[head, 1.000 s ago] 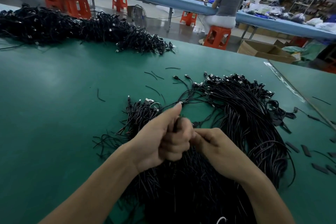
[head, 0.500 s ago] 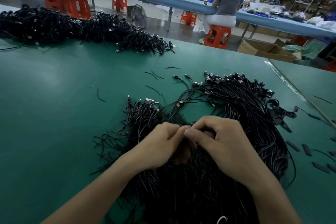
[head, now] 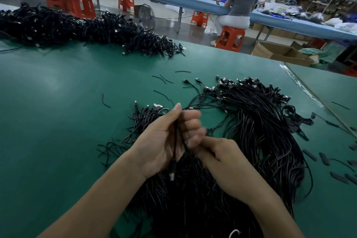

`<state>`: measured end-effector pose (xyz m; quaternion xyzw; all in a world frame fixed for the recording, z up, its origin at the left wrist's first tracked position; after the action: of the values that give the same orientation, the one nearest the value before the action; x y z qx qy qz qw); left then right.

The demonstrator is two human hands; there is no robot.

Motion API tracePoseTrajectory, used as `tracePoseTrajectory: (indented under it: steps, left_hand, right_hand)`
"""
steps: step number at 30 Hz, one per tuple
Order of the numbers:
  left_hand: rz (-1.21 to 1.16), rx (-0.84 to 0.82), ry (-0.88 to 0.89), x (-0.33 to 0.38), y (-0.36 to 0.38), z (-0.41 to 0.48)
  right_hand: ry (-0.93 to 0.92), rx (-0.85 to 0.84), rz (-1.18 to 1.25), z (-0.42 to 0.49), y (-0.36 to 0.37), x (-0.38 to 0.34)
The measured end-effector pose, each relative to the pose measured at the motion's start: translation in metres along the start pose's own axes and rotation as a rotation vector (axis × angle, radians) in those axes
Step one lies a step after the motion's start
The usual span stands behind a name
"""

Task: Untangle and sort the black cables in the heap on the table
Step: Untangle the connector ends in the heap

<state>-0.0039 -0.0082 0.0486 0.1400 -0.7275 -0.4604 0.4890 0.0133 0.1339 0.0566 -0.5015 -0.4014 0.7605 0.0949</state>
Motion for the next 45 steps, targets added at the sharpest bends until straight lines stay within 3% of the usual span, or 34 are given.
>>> tracePoseTrajectory:
  steps: [3,6,8,10,13,16,18,21,23,26,28,31,35,37,40,45]
  left_hand:
    - [0.139,0.092,0.202,-0.001,-0.005,0.005]
    - [0.602,0.356,0.335,-0.001,-0.016,0.003]
    - [0.867,0.372,0.262,-0.002,-0.014,-0.001]
    - [0.968,0.239,0.055,-0.010,-0.011,-0.005]
    - [0.907,0.094,-0.192,-0.018,-0.005,-0.013]
    - [0.548,-0.029,-0.265,-0.013,0.001,-0.015]
    - [0.270,-0.170,-0.287,-0.006,0.006,-0.015]
    - [-0.011,-0.293,-0.180,0.002,0.011,-0.013]
    - [-0.077,-0.178,-0.032,0.004,0.008,-0.006]
    - [0.006,0.033,0.210,0.008,-0.002,-0.001]
    - [0.211,0.157,0.323,0.010,-0.010,0.000]
    - [0.718,0.355,0.428,0.009,-0.015,-0.003]
    - [1.205,0.270,0.204,-0.003,-0.005,-0.008]
    - [1.139,0.160,0.072,-0.012,0.000,-0.011]
    - [0.995,0.182,-0.135,-0.018,0.001,-0.015]
    - [0.865,0.062,-0.250,-0.014,0.003,-0.017]
  right_hand:
    - [0.018,-0.113,-0.124,-0.005,-0.002,-0.003]
    - [-0.010,-0.068,-0.145,-0.007,-0.012,-0.010]
    - [-0.052,0.020,-0.129,-0.006,-0.020,-0.015]
    - [-0.102,0.127,-0.133,-0.004,-0.029,-0.017]
    - [-0.147,0.249,-0.068,0.001,-0.036,-0.015]
    - [-0.133,0.320,0.021,0.005,-0.033,-0.012]
    - [-0.104,0.302,0.030,0.005,-0.025,-0.009]
    - [-0.034,0.178,0.033,0.003,-0.006,-0.008]
    - [-0.011,0.077,-0.025,0.000,0.003,-0.011]
    - [-0.007,-0.074,-0.134,-0.003,0.008,-0.016]
    - [-0.012,-0.138,-0.152,-0.005,0.008,-0.017]
    - [-0.061,-0.175,-0.145,-0.007,0.003,-0.024]
    - [-0.156,-0.101,-0.155,-0.007,-0.015,-0.032]
    - [-0.168,-0.025,-0.141,-0.007,-0.024,-0.031]
    - [-0.190,0.072,-0.059,-0.007,-0.029,-0.032]
    - [-0.103,0.193,0.171,-0.005,-0.032,-0.016]
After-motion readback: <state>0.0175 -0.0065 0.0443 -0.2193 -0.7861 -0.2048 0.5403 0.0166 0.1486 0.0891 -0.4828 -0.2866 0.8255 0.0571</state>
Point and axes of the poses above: each hand's wrist, its own z-axis towards the middle knuckle, its own y-axis out of the palm, x = y × z, the point moved 3 cm from there along z, towards the middle knuckle, and after that the axes turned 8 degrees about -y, right-handed, at the moved point
